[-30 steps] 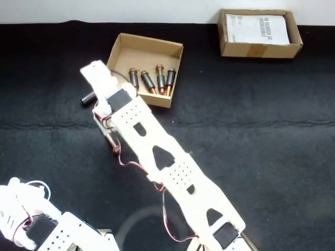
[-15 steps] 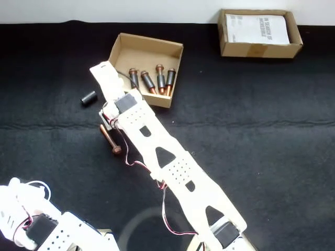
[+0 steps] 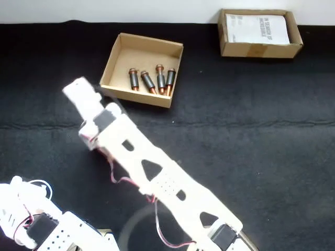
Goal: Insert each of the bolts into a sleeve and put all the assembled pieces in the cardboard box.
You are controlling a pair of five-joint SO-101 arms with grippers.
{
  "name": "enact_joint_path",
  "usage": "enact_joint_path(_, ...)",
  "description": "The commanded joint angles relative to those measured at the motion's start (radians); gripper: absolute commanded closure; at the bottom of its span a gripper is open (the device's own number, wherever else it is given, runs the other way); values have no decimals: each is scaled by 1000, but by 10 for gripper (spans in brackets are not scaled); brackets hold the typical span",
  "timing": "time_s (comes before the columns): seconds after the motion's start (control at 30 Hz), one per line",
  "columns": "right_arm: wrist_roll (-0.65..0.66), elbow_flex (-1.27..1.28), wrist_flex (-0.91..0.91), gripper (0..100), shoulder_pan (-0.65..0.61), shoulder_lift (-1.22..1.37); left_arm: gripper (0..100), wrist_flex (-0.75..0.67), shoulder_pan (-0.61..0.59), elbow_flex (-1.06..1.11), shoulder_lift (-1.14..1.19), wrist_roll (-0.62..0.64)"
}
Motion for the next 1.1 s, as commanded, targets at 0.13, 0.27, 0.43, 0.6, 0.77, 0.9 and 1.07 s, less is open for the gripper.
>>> enact_joint_path(0.13,11,-174,177,991,-140,-22,991,-2,5,19,-10,-5)
enact_joint_path(0.27,11,-196,140,991,-133,-21,991,-2,4,19,-10,-5)
enact_joint_path(0.43,11,-196,-35,991,-38,-19,991,-2,4,19,-10,-5)
enact_joint_path(0.6,11,-194,-285,990,65,-19,991,-2,4,19,-10,-5)
enact_joint_path(0.77,11,-183,-518,989,110,5,991,-3,2,19,-10,-5)
enact_joint_path(0.9,11,-107,-720,989,124,30,990,-3,2,19,-10,-5)
enact_joint_path(1.07,11,1,-891,988,130,30,990,-3,2,19,-10,-5)
